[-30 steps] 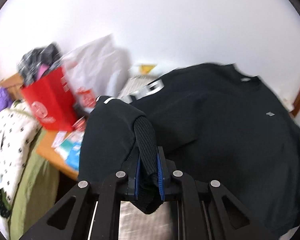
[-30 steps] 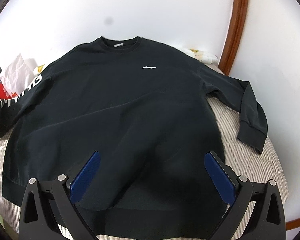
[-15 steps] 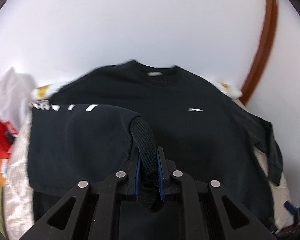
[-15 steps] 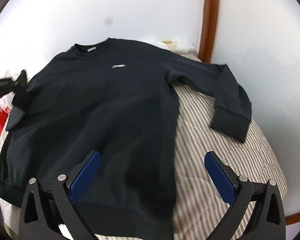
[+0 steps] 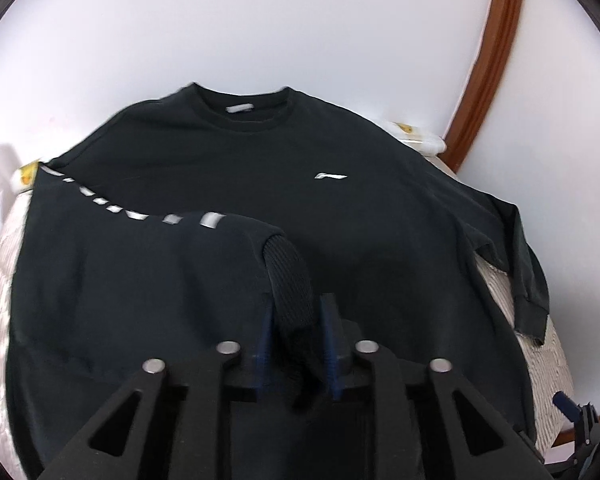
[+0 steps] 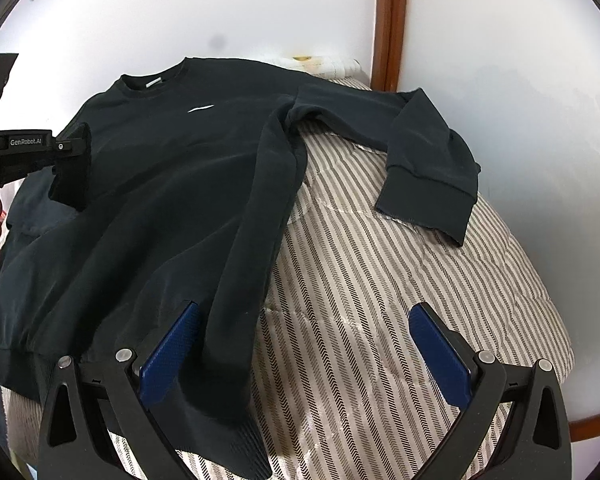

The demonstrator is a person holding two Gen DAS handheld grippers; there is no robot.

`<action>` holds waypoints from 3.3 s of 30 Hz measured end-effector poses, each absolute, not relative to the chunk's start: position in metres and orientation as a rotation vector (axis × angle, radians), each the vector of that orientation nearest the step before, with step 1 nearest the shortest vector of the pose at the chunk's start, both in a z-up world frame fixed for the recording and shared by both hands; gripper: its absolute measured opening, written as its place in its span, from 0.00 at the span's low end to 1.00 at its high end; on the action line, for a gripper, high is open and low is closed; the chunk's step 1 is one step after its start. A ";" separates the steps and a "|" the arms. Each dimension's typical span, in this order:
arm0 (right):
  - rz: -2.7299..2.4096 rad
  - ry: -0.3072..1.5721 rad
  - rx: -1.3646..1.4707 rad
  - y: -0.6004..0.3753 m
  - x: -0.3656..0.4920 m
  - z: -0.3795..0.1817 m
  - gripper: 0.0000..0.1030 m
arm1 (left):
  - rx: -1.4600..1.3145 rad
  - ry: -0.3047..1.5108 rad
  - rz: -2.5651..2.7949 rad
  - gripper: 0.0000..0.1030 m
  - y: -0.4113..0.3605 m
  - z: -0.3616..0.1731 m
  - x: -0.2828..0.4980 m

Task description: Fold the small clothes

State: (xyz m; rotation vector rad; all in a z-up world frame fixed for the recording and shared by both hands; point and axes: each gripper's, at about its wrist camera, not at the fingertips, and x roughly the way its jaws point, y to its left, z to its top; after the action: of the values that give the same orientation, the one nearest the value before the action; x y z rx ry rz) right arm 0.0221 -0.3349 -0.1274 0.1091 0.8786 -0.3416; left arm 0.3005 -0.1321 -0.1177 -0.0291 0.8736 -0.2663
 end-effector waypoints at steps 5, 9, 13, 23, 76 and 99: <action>-0.303 0.858 0.122 -0.328 0.019 -0.126 0.97 | -0.013 0.812 -0.207 0.67 -0.092 -0.107 0.273; -0.280 0.858 0.111 -0.322 0.016 -0.130 0.83 | -0.036 0.820 -0.138 0.67 -0.042 -0.111 0.250; -0.266 0.888 0.152 -0.320 0.013 -0.138 0.71 | -0.055 0.843 -0.043 0.69 0.008 -0.126 0.226; -0.260 0.890 0.144 -0.305 -0.001 -0.153 0.64 | -0.108 0.939 0.035 0.69 0.081 -0.174 0.155; -0.231 0.799 -0.007 -0.254 -0.029 -0.088 0.53 | -0.189 0.878 0.014 0.33 0.106 -0.144 0.088; -0.115 0.983 0.180 -0.202 0.202 -0.160 0.55 | -0.157 0.938 0.005 0.57 0.134 -0.165 0.211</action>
State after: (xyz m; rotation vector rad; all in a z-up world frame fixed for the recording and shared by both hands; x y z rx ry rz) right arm 0.2023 -0.2022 -0.1597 0.1800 0.9831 -0.1153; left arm 0.2113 0.1336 -0.1651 -0.1570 0.9375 0.0051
